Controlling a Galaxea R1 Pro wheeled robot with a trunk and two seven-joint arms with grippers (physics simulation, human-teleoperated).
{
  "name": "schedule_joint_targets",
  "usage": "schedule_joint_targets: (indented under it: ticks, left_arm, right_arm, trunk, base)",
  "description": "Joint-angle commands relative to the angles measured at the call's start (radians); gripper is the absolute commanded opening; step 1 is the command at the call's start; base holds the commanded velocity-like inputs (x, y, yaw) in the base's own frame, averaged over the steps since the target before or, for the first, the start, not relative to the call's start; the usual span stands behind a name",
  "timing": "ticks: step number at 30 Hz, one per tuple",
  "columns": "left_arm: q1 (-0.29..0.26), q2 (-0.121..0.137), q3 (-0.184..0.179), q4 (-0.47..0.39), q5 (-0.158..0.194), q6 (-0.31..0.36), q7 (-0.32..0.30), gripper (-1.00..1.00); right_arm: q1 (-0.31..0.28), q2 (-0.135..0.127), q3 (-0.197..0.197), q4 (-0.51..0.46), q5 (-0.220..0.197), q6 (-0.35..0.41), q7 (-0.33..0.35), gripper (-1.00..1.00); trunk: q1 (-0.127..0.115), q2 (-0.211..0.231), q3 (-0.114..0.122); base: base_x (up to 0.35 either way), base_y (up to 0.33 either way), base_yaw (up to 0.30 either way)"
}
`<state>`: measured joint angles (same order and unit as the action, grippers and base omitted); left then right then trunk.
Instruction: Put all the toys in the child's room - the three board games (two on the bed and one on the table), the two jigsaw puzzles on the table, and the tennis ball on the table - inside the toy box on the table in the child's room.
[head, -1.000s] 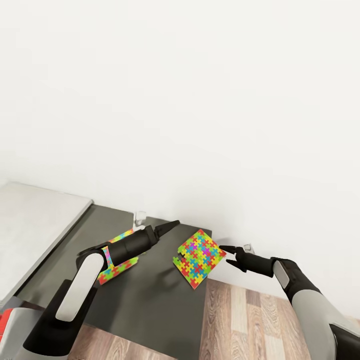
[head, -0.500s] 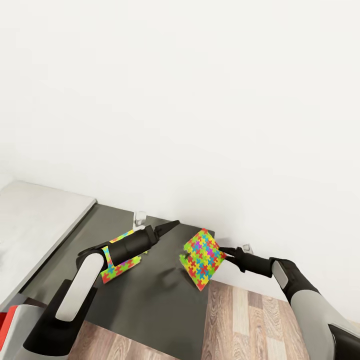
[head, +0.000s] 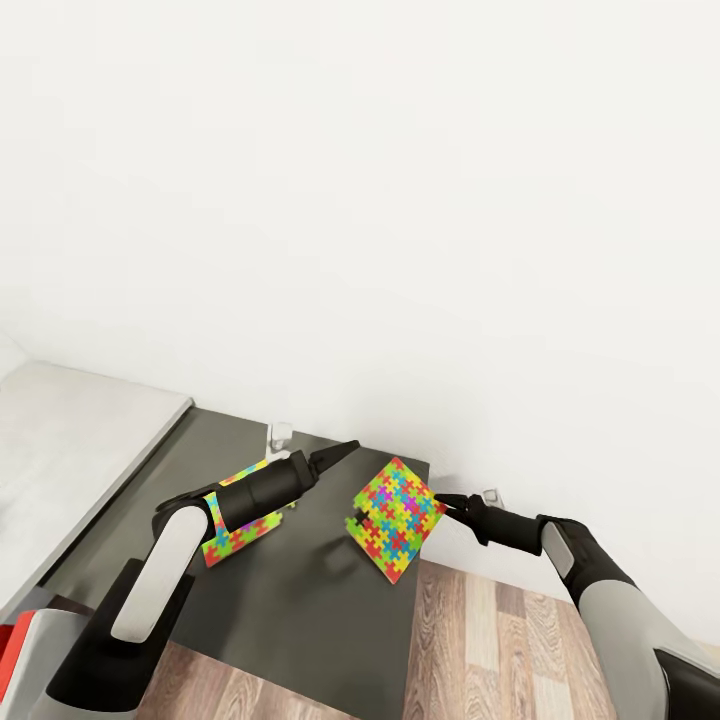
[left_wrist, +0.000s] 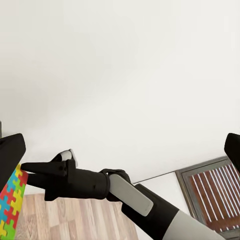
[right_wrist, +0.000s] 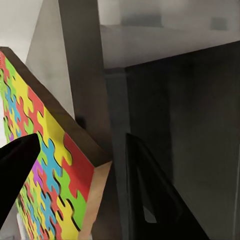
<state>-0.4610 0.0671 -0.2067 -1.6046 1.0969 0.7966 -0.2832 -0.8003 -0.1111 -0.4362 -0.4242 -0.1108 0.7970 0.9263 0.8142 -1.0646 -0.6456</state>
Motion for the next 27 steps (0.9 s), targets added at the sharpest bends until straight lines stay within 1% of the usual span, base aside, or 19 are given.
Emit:
schedule_joint_targets:
  ticks: [1,27]
  left_arm:
    - [-0.001,0.000,0.000,0.000,0.000,0.003,-0.002,1.00]
    - [-0.001,0.000,0.000,0.000,0.000,0.003,-0.002,1.00]
  right_arm:
    - [0.000,0.000,0.000,0.001,0.008,0.001,0.000,-1.00]
    - [0.004,0.001,-0.001,-0.014,0.008,0.002,-0.002,-1.00]
  trunk:
    - [0.000,-0.001,-0.001]
    - [0.000,-0.001,-0.001]
  base:
    - [0.000,0.000,0.000]
    - [0.000,0.000,0.000]
